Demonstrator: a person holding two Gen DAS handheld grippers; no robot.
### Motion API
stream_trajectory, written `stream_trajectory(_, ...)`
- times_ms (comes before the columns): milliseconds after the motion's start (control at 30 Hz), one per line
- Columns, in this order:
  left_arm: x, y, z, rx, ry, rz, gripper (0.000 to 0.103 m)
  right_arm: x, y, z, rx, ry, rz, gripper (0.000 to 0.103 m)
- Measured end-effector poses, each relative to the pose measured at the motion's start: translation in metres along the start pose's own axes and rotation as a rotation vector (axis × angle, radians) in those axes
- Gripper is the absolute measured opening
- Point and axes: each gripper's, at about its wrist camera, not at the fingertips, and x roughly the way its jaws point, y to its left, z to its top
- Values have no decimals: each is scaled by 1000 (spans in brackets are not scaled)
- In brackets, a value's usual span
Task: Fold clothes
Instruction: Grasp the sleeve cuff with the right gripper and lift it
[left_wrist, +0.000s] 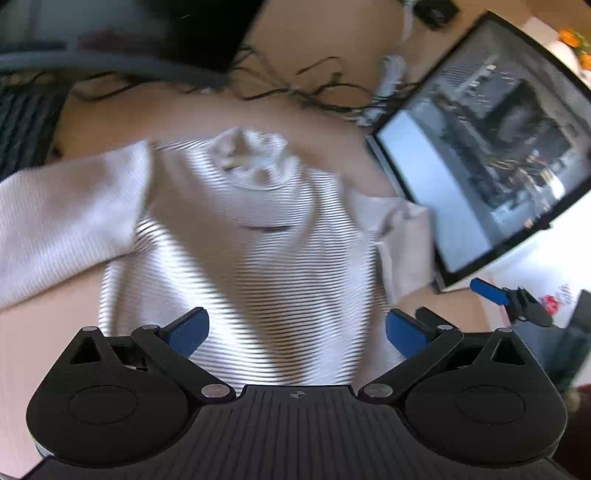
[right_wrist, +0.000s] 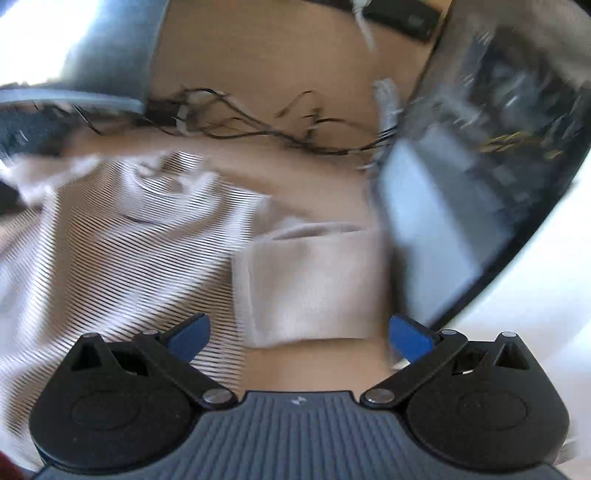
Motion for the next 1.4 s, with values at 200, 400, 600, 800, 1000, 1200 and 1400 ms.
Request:
stream_trajectory(200, -8, -38, -3, 113, -27, -3, 103, 4, 11, -14, -143, 15, -37, 70)
stream_trajectory(400, -19, -56, -3, 176, -83, 37, 103, 20, 33, -8, -147, 20, 8, 70)
stream_trajectory(600, -25, -60, -1, 195, -124, 71, 103, 49, 24, 5, -54, 37, 44, 70)
stream_trajectory(800, -16, -51, 8, 166, -110, 57, 103, 65, 29, 11, -36, 39, 75, 70)
stream_trajectory(1000, -2, -54, 15, 165, -79, 57, 103, 73, 22, 14, 9, 30, 153, 43)
stream_trajectory(1200, 14, -57, 21, 166, -44, 44, 103, 64, 2, 18, 60, -1, 139, 6)
stream_trajectory(1400, 19, -57, 26, 159, -56, -15, 103, 26, -42, 42, 151, -146, 50, 5)
